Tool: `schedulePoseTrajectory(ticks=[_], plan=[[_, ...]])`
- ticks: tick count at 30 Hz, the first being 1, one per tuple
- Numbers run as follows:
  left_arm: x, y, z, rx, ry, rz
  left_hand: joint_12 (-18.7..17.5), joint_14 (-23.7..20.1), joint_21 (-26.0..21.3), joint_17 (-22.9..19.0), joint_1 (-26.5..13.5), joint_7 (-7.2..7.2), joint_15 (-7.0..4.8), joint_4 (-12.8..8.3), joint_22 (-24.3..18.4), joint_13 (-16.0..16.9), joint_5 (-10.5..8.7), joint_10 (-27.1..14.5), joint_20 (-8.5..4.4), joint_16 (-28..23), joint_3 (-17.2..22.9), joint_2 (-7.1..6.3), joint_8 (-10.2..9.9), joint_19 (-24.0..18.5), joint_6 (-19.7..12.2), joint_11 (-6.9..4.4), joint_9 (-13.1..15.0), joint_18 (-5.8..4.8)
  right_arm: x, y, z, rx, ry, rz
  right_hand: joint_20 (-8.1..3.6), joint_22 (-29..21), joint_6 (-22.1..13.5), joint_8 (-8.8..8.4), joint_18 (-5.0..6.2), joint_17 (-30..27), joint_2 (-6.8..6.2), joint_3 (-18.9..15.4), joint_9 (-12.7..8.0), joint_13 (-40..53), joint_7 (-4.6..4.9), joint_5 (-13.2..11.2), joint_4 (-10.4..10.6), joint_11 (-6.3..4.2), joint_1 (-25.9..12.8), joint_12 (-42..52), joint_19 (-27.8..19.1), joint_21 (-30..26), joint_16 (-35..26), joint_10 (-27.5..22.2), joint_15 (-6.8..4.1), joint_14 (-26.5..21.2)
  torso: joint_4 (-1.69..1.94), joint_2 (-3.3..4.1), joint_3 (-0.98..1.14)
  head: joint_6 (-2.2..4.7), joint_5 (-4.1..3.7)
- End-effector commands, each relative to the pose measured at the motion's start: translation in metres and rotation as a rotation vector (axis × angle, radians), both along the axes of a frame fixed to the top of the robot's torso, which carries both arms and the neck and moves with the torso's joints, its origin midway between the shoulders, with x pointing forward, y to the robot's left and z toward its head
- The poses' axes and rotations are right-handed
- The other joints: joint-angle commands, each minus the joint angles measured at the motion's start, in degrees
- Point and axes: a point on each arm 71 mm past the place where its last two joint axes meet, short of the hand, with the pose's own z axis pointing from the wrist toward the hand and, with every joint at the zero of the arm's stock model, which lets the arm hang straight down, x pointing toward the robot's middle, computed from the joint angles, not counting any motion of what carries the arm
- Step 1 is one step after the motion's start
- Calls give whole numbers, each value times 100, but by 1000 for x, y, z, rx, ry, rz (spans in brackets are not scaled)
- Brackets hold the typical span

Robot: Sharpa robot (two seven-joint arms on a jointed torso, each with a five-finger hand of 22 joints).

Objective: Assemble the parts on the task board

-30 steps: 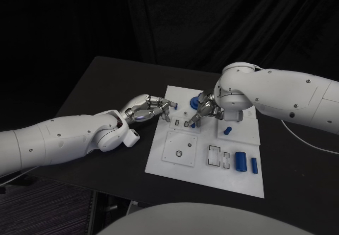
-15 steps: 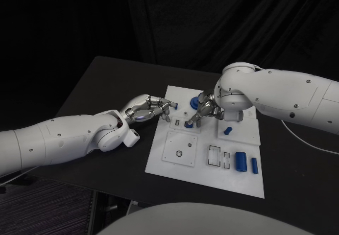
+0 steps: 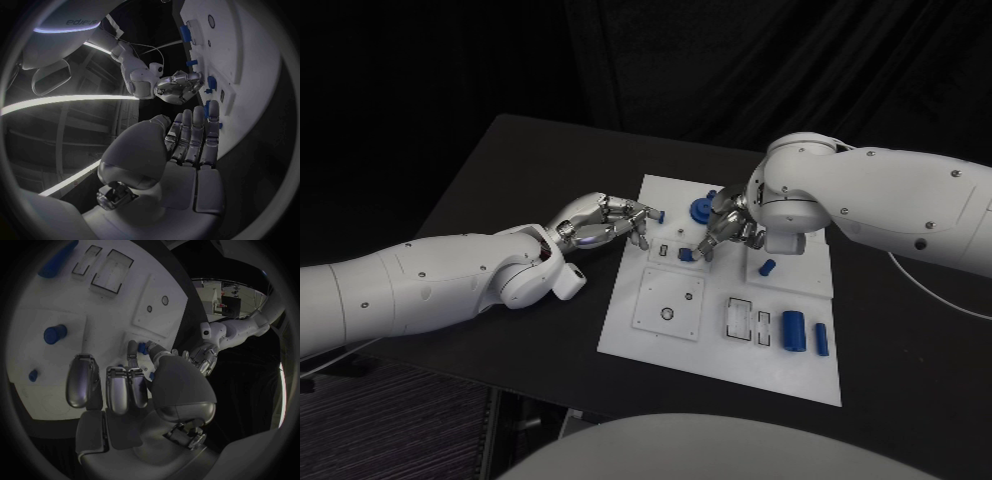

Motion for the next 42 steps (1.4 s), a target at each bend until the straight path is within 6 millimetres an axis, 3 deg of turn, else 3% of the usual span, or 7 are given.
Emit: schedulePoseTrajectory(ticks=[1,5,8,16,23,32,42], plan=[[-2,0,1,-13,-4,-6,-26,-33,37,5,-64,19,-5,-10,9,7,-35,-11,-6,-39,29,-12,-22,-50,-28,8,5,-10,-4,1,9,167,-74,11,2,1114,-75,-17,-15,1510,12,-12,12,1510,-11,354,-108,16,205,15,67,105,17,597,4,605,3,2,2,-1,12],[-2,3,0,-10,-5,1,-27,-33,37,6,-66,19,-4,-9,10,9,-34,-10,-6,-39,31,-12,-21,-50,-27,8,5,-10,-13,-12,18,301,-121,43,27,1155,-361,-76,-46,1510,115,58,-44,1510,64,29,-284,69,581,15,124,247,17,597,40,605,2,3,5,-1,-58],[-2,4,0,-10,-7,3,-27,-33,38,7,-69,19,-4,-7,11,10,-35,-9,-6,-39,30,-13,-21,-51,-26,9,6,-10,-19,-21,22,373,-176,62,81,1155,-649,-118,-49,1510,127,178,-129,1510,174,204,-477,145,922,15,101,248,17,597,113,605,5,0,7,-1,-104],[-5,7,-2,-10,-4,9,-30,-29,41,15,-99,23,-1,2,16,24,-53,-2,-3,-39,27,-10,-18,-52,-22,14,8,-10,-46,-42,23,393,-446,179,95,1215,-1150,-96,-90,1510,47,227,-295,1510,205,279,-611,117,1270,15,189,472,17,597,101,605,-4,-28,3,-1,-162],[-9,10,-8,-8,9,14,-30,-29,41,15,-99,23,-1,2,16,24,-53,-2,-3,-39,27,-10,-18,-52,-22,14,8,-10,-56,-49,13,320,-641,237,96,1230,-1495,-148,-102,1510,-39,254,-516,1510,224,529,-560,127,1295,15,217,542,17,597,100,605,-34,-86,9,-1,-224],[-11,11,-10,-8,16,15,-32,-26,44,20,-118,24,1,4,20,33,-64,1,-1,-40,26,-6,-17,-52,-22,16,8,-10,-60,-50,-12,260,-787,235,158,1244,-1533,14,-115,1510,-161,83,-780,1510,345,315,-221,235,944,15,261,613,17,597,179,605,-54,-146,19,-1,-225],[-12,11,-11,-8,19,14,-33,-24,46,25,-133,24,2,-1,23,43,-81,5,0,-39,27,-2,-18,-51,-25,16,8,-10,-65,-37,-33,288,-845,238,216,1367,-1370,191,-208,1510,-177,10,-947,1510,367,219,-67,323,837,15,483,988,17,597,249,605,-76,-171,23,-1,-220]])
